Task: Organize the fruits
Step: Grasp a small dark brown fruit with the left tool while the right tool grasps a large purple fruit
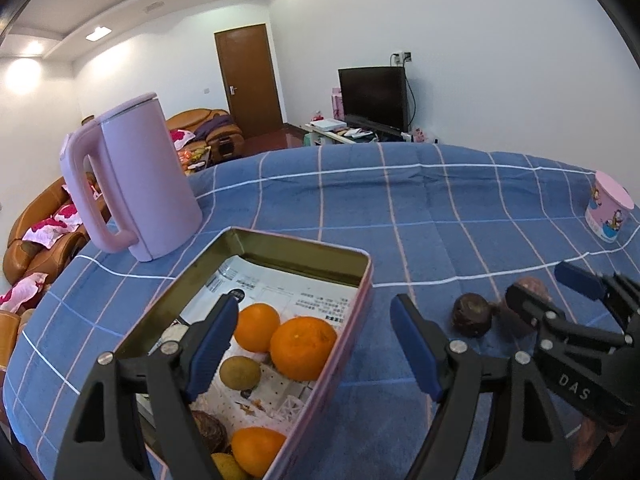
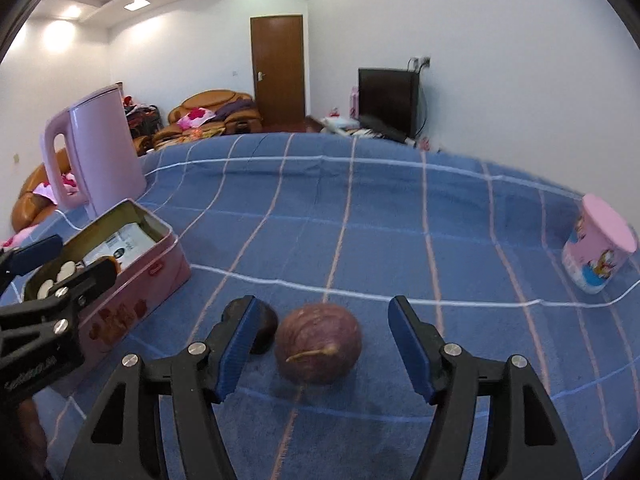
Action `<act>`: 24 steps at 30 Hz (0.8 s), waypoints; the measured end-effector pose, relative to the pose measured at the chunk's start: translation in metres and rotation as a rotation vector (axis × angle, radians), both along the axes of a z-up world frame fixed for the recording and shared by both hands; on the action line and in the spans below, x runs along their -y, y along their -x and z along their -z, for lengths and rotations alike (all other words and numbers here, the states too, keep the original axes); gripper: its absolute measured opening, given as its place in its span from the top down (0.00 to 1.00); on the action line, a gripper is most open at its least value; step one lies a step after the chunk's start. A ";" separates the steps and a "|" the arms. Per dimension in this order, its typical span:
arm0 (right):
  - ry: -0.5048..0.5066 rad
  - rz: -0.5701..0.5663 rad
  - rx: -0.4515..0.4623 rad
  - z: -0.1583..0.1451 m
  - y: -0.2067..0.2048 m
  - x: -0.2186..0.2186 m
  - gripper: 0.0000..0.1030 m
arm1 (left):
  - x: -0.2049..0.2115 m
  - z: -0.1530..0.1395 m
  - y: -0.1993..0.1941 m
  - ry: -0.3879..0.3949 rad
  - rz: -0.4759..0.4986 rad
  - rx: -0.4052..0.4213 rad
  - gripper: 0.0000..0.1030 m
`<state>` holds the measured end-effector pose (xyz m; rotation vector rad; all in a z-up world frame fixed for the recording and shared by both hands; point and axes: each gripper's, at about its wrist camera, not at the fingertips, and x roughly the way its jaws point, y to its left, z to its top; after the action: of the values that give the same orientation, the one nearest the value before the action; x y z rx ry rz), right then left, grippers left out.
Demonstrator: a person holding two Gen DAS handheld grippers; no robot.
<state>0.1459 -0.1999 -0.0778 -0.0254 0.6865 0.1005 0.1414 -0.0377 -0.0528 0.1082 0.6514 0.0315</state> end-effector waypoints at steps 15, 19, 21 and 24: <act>0.003 0.066 -0.054 0.006 0.000 0.015 0.50 | 0.034 0.004 -0.005 0.013 0.105 -0.028 0.21; 0.026 0.133 -0.042 0.004 0.003 0.030 0.50 | 0.051 0.011 -0.009 0.011 0.149 -0.064 0.21; 0.030 0.161 -0.039 0.003 0.003 0.037 0.49 | 0.059 0.014 -0.012 0.013 0.167 -0.082 0.22; 0.024 0.191 -0.040 0.001 0.008 0.049 0.49 | 0.067 0.016 -0.015 0.021 0.181 -0.103 0.22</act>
<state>0.1381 -0.2492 -0.0789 0.0193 0.7269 -0.0909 0.1564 -0.1045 -0.0683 0.1489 0.7424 -0.1567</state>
